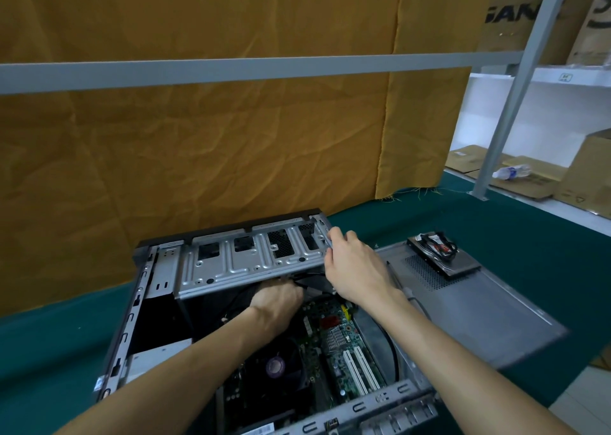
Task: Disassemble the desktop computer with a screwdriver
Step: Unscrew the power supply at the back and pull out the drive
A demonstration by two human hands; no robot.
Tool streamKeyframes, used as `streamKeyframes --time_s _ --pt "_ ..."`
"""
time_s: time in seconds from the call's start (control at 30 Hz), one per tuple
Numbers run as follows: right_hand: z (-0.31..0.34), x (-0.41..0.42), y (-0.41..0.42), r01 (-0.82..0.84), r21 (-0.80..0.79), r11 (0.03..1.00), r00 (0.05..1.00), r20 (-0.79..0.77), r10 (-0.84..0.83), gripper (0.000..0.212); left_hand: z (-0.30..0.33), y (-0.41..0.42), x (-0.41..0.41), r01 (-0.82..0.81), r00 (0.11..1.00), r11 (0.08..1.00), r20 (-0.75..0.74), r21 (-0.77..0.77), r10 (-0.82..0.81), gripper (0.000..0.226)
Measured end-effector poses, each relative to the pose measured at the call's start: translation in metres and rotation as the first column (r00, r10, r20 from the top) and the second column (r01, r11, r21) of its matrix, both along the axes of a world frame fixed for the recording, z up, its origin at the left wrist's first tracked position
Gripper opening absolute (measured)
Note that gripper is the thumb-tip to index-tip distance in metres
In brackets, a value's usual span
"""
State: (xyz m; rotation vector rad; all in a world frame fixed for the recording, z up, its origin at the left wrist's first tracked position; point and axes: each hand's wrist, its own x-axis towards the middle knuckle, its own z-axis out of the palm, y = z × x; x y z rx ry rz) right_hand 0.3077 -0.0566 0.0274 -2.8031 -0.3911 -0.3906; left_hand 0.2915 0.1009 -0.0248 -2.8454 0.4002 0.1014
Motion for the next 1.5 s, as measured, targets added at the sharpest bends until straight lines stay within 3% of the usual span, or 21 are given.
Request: streamKeyframes --time_s 0.17,0.33,0.47,0.6,0.87,1.03,1.3,1.5 --pt "0.001 -0.001 0.000 -0.003 0.000 1.000 1.000 0.002 0.003 0.023 0.008 0.009 0.004 0.005 0.999 1.000 -0.032 0.005 -0.005 0.032" --pt "0.001 -0.002 -0.001 0.004 -0.001 1.000 1.000 0.005 -0.004 0.020 0.003 0.002 0.000 0.075 0.997 0.992 -0.006 0.105 -0.074 0.034" --pt "0.001 -0.001 -0.001 0.001 -0.002 1.000 1.000 0.001 -0.001 0.021 0.008 0.011 0.007 0.067 0.996 0.997 -0.053 0.042 -0.065 0.029" --pt "0.001 -0.002 -0.001 -0.001 0.003 1.000 1.000 -0.001 0.001 0.022 0.004 0.006 0.002 0.081 0.996 0.994 -0.053 0.073 -0.077 0.032" --pt "0.000 -0.001 -0.002 -0.003 0.007 1.000 1.000 0.010 0.003 0.021 0.003 0.007 0.000 0.075 0.996 0.997 -0.037 0.013 -0.075 0.035" --pt "0.000 0.001 -0.001 0.000 0.004 1.000 1.000 0.010 -0.001 0.021 0.002 0.007 0.003 -0.039 0.995 0.994 -0.098 -0.098 0.030 0.037" --pt "-0.002 0.000 -0.001 0.003 -0.006 1.000 1.000 0.016 -0.002 0.022 0.007 0.008 -0.001 -0.009 0.994 0.946 -0.107 -0.324 -0.027 0.030" --pt "-0.003 0.002 -0.001 -0.009 0.014 1.000 1.000 0.007 0.009 0.024 0.000 0.012 0.002 -0.142 0.986 0.955 -0.121 -0.260 0.113 0.027"
